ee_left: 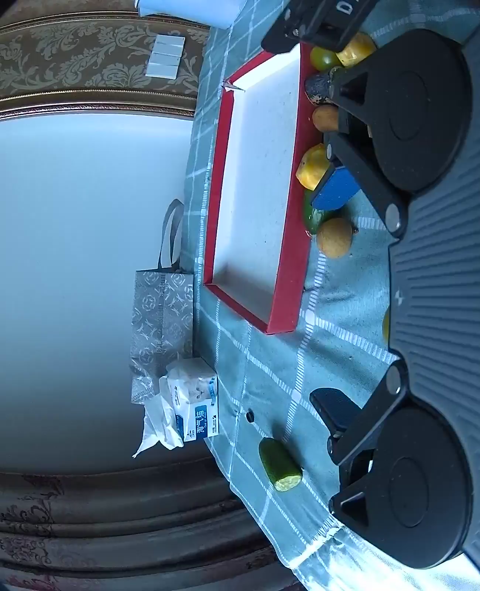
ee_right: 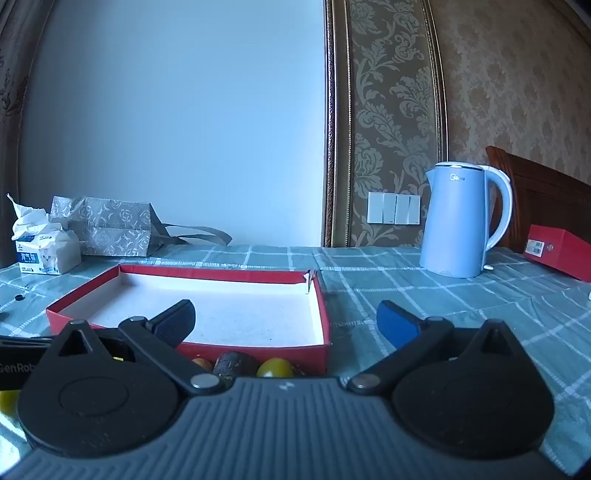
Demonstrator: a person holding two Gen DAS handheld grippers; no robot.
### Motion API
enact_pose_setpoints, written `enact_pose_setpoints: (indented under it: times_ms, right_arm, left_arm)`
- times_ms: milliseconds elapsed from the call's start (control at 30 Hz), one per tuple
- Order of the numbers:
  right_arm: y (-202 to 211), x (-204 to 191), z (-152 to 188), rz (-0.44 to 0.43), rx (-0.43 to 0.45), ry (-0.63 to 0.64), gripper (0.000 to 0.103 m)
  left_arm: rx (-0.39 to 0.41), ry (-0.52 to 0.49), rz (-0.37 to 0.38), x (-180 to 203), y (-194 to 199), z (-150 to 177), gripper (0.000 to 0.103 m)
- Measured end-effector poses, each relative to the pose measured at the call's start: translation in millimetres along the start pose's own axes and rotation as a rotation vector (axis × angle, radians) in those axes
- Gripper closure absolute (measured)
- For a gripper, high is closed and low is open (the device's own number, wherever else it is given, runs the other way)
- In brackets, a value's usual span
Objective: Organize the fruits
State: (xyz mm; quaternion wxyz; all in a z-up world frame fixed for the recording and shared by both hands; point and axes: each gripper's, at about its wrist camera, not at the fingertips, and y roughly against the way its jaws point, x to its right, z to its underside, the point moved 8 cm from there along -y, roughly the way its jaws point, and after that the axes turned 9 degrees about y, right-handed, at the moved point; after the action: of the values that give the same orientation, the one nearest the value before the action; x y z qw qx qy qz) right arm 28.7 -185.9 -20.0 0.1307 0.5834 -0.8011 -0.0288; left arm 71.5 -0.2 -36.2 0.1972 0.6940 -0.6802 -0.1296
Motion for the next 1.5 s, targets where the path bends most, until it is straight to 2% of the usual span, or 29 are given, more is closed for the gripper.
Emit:
enact_pose_setpoints:
  times_ms: [200, 400, 667, 833, 1200, 1500]
  right_arm:
    - [-7.0, -4.2, 5.5, 0.004, -0.016, 0.02, 0.0]
    - [2.6, 14.4, -1.1, 0.004, -0.012, -0.009, 0.0]
    - [-0.1, 5.9, 5.3, -0.017, -0.005, -0.034, 0.0]
    - [-2.2, -1.8, 6.5, -0.013, -0.012, 0.001, 0.0]
    - [0.4, -0.2, 7.8, -0.02, -0.009, -0.018, 0.0]
    - [9.8, -0.7, 13.1, -0.043, -0.013, 0.008, 0.0]
  left_arm:
    - [-0.006, 0.03, -0.004, -12.4, -2.6, 4.6, 0.0]
    - [-0.023, 0.051, -0.022, -32.1, -11.1, 3.3, 0.0]
    - [-0.02, 0.112, -0.013, -57.4, -23.1, 7.2, 0.0]
    - [-0.009, 0.11, 0.003, -56.9, -21.1, 8.2, 0.0]
    - [-0.026, 0.112, 0.039, -54.9, -22.5, 9.9, 0.0]
    - [-0.032, 0.115, 0.039, -54.2, -23.5, 10.4, 0.0]
